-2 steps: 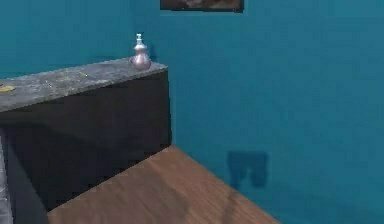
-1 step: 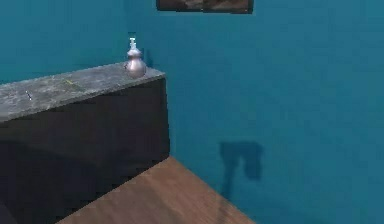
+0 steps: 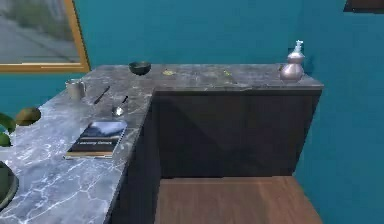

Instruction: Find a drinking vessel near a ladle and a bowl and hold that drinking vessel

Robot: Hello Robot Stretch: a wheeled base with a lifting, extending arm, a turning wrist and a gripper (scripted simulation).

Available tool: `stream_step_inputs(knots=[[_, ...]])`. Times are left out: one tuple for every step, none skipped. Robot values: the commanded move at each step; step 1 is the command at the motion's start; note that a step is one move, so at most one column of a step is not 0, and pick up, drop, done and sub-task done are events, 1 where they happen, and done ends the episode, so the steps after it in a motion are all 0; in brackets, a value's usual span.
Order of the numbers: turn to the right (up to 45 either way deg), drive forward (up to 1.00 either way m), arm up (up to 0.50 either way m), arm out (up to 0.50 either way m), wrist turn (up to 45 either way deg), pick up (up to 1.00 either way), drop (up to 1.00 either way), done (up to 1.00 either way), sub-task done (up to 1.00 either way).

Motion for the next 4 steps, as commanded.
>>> stream_step_inputs(knots=[[0.0, 0.90, 0.00, 0.00, 0.0, 0.00, 0.00, 0.00, 0.00], [-45.0, 0.00, 0.00, 0.00, 0.0, 0.00, 0.00, 0.00, 0.00], [-45.0, 0.00, 0.00, 0.00, 0.0, 0.00, 0.00, 0.00, 0.00], [-45.0, 0.00, 0.00, 0.00, 0.0, 0.00, 0.00, 0.00, 0.00]])
